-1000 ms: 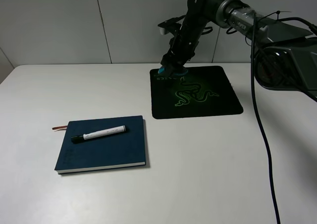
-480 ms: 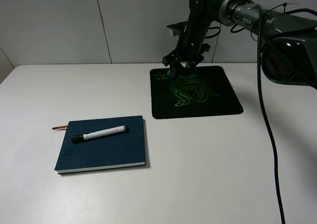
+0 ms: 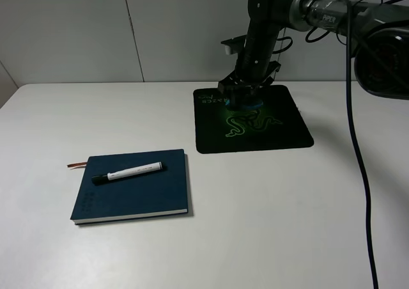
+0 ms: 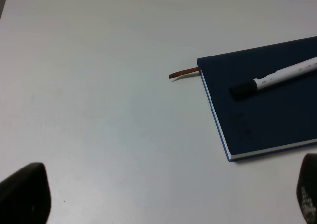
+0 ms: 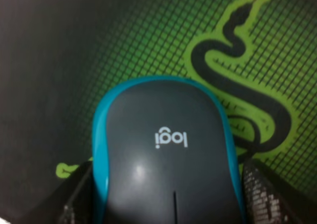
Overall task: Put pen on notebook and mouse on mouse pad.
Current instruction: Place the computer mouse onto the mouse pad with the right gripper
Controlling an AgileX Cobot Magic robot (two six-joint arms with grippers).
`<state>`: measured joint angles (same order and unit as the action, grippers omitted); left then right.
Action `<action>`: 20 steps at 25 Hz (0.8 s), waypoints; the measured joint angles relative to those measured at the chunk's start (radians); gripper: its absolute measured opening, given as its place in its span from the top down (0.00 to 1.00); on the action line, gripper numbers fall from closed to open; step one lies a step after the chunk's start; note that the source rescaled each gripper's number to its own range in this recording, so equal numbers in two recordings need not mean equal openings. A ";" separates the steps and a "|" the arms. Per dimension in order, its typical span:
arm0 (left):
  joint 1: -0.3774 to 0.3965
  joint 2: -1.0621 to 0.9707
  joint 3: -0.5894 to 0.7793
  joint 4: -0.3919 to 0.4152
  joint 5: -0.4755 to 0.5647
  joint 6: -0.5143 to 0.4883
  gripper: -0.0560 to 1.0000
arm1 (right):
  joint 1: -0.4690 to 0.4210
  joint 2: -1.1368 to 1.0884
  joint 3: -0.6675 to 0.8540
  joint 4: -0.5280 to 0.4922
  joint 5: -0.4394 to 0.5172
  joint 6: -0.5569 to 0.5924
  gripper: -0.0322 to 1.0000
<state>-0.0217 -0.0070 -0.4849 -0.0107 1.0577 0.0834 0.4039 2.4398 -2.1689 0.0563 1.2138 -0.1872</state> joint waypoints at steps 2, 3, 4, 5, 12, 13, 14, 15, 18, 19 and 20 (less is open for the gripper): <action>0.000 0.000 0.000 0.000 0.000 0.000 0.00 | 0.000 -0.001 0.022 0.000 -0.011 0.000 0.97; 0.000 0.000 0.000 0.000 0.000 0.000 0.00 | 0.000 -0.001 0.030 0.000 -0.019 0.000 0.97; 0.000 0.000 0.000 0.000 0.000 0.000 0.00 | 0.000 -0.001 0.034 0.000 -0.030 0.000 0.97; 0.000 0.000 0.000 0.000 0.000 0.000 0.00 | 0.000 -0.001 0.035 0.000 -0.041 0.000 0.97; 0.000 0.000 0.000 0.000 0.000 0.000 0.00 | 0.000 -0.003 0.035 -0.019 -0.077 0.000 0.97; 0.000 0.000 0.000 0.000 0.000 0.000 0.00 | 0.000 -0.003 0.035 -0.027 -0.077 0.004 0.97; 0.000 0.000 0.000 0.000 0.000 0.000 0.00 | 0.000 -0.003 0.035 -0.036 -0.077 0.006 0.97; 0.000 0.000 0.000 0.000 0.000 0.000 0.00 | 0.000 -0.003 0.035 -0.043 -0.077 0.007 0.97; 0.000 0.000 0.000 0.000 0.000 0.000 0.00 | 0.000 -0.003 0.035 -0.056 -0.074 0.008 0.97; 0.000 0.000 0.000 0.000 0.000 0.000 0.00 | 0.000 -0.003 0.035 -0.056 -0.074 0.008 0.97; 0.000 0.000 0.000 0.000 0.000 0.000 0.00 | 0.000 -0.003 0.035 -0.056 -0.074 0.008 0.97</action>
<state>-0.0217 -0.0070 -0.4849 -0.0107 1.0577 0.0834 0.4039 2.4368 -2.1335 0.0000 1.1403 -0.1793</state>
